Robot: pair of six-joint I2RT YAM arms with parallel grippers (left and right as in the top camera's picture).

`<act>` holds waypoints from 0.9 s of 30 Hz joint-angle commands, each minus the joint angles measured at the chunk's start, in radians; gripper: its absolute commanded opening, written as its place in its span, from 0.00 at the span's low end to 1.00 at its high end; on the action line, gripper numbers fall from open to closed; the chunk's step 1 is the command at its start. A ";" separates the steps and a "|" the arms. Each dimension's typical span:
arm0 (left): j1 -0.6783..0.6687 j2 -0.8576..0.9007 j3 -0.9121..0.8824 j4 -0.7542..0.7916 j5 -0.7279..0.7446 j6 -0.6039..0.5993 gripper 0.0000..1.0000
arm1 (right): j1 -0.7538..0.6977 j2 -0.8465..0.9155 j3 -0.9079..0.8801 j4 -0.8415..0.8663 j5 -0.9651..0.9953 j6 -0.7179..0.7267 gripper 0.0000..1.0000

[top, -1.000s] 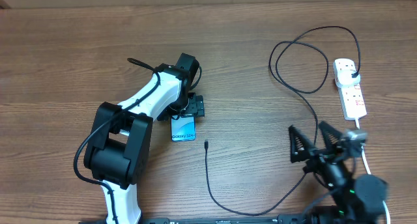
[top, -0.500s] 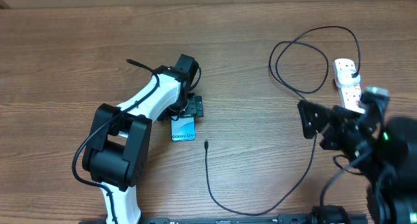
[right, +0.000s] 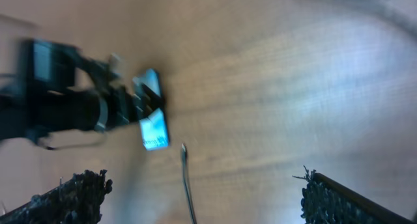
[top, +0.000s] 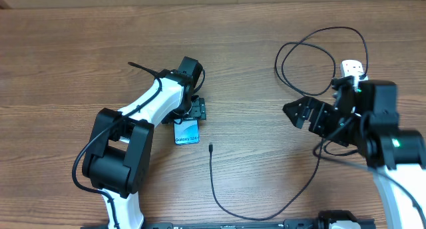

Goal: Plug charger to phone and switch on socket
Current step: 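Raise the right arm and move the right gripper toward the phone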

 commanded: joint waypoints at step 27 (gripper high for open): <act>0.027 0.072 -0.055 0.033 0.360 0.183 0.75 | 0.516 0.624 -0.193 0.707 -0.103 0.235 1.00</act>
